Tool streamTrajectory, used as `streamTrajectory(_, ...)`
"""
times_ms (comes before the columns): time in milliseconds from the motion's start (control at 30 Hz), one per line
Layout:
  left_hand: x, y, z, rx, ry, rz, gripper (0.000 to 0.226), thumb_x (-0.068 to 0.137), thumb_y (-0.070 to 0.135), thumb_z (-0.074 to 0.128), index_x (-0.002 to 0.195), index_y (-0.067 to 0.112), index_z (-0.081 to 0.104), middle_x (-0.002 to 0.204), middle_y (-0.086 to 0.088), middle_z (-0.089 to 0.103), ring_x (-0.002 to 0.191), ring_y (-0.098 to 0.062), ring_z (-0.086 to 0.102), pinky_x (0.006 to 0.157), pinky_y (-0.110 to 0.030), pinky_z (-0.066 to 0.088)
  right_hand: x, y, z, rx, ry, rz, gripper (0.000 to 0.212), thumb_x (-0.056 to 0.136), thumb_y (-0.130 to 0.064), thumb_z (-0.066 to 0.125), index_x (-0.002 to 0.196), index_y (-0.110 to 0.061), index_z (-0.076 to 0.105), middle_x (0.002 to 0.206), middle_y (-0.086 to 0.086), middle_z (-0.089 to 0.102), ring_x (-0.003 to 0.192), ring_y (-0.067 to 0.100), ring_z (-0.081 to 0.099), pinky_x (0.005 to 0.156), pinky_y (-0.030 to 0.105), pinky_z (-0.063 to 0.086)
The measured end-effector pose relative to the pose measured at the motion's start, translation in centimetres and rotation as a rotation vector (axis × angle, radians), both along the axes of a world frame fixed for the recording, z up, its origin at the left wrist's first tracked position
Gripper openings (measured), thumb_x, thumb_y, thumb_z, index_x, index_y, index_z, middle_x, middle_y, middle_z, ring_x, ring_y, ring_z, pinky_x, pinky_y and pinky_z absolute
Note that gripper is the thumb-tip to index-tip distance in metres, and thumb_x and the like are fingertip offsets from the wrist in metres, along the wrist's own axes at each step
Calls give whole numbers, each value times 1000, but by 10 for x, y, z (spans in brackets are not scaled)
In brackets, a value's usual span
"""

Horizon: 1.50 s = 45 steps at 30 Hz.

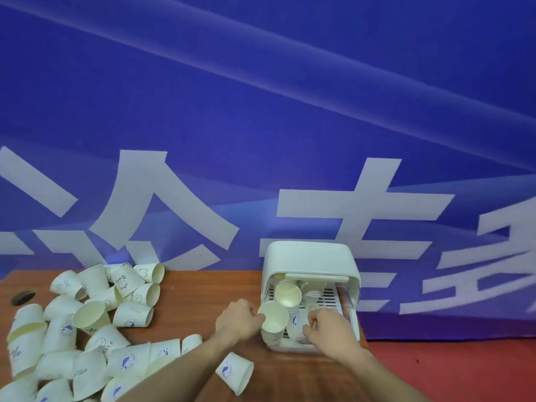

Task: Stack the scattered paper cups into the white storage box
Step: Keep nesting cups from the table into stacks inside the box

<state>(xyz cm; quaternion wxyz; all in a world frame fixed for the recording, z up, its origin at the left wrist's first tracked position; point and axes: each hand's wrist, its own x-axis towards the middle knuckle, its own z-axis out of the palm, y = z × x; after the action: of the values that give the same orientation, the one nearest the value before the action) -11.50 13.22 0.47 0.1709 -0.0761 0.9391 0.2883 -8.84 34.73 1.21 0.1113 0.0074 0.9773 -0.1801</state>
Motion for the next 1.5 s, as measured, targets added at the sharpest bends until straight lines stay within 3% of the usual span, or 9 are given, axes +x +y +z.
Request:
streamTrajectory(233, -2, 60, 8, 84, -41, 66, 21, 76, 33, 57, 64, 18, 65, 56, 7, 69, 55, -4, 66, 59, -19, 50, -3, 55, 5, 71, 72, -77, 22, 85, -35, 51, 69, -21, 49, 74, -4, 59, 72, 19, 55, 61, 30, 41)
streamTrajectory(433, -5, 103, 1, 132, -71, 210, 27, 74, 34, 55, 71, 13, 71, 46, 5, 63, 51, -7, 66, 66, -23, 56, -12, 88, -3, 76, 57, -95, 20, 87, -36, 51, 73, -21, 52, 77, -4, 60, 72, 20, 54, 62, 30, 40)
streamTrajectory(700, -15, 132, -27, 201, -155, 383, 25, 76, 34, 58, 66, 12, 67, 50, 1, 66, 47, -13, 67, 65, -23, 56, -31, 114, -23, 96, 31, -51, 23, 89, -36, 47, 85, -20, 62, 79, -2, 61, 74, 21, 54, 66, 32, 43)
streamTrajectory(867, -24, 143, -48, 267, -203, 435, 28, 84, 32, 62, 67, 10, 66, 52, -6, 67, 45, -17, 67, 62, -29, 58, -38, 122, -41, 66, 28, -30, 23, 88, -36, 48, 85, -19, 63, 82, -1, 67, 80, 21, 63, 67, 31, 45)
streamTrajectory(1100, -34, 150, -67, 291, -249, 558, 33, 90, 36, 61, 71, 10, 65, 48, -9, 65, 41, -11, 62, 47, -22, 41, -47, 127, -52, 48, -3, -18, 23, 90, -38, 49, 88, -21, 64, 79, -4, 63, 84, 21, 64, 64, 29, 39)
streamTrajectory(1300, -34, 147, -75, 280, -290, 544, 31, 91, 35, 61, 73, 9, 63, 48, -9, 65, 43, -14, 63, 41, -18, 40, -46, 126, -53, 54, -31, -30, 24, 91, -38, 47, 91, -22, 64, 79, -4, 58, 88, 21, 64, 66, 29, 38)
streamTrajectory(1500, -32, 137, -73, 317, -294, 454, 26, 87, 29, 67, 76, 5, 66, 50, -7, 65, 41, -17, 62, 49, -24, 53, -39, 122, -41, 67, -1, -20, 24, 90, -37, 47, 88, -20, 63, 83, -1, 62, 89, 23, 63, 66, 30, 37)
